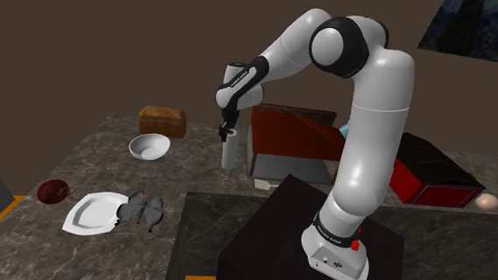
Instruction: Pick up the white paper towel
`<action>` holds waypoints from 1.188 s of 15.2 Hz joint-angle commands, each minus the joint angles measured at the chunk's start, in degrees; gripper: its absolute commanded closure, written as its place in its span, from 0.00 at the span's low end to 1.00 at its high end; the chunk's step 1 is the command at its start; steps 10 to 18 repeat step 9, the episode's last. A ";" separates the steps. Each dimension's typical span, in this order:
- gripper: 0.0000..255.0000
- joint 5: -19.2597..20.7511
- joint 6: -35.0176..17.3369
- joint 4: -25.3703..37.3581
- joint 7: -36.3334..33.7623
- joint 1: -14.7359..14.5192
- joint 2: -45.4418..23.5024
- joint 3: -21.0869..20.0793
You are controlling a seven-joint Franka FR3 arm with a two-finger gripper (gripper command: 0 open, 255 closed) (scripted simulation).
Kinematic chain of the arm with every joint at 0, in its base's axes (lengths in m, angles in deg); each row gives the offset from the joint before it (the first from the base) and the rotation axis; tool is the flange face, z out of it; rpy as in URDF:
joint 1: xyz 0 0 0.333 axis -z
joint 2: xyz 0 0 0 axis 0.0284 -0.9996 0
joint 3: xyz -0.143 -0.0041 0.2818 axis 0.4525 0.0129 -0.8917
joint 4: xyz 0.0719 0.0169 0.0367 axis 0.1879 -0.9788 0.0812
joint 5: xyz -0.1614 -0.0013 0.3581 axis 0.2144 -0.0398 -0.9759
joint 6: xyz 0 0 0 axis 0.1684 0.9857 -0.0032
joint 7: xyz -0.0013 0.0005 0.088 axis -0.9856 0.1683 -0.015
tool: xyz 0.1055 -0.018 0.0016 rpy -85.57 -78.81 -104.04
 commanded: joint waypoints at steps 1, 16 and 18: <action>1.00 0.31 1.43 0.31 -0.06 -0.02 1.12 0.19; 1.00 1.29 5.68 1.24 -0.66 -0.29 4.50 0.54; 1.00 1.29 5.68 1.24 -0.66 -0.29 4.50 0.54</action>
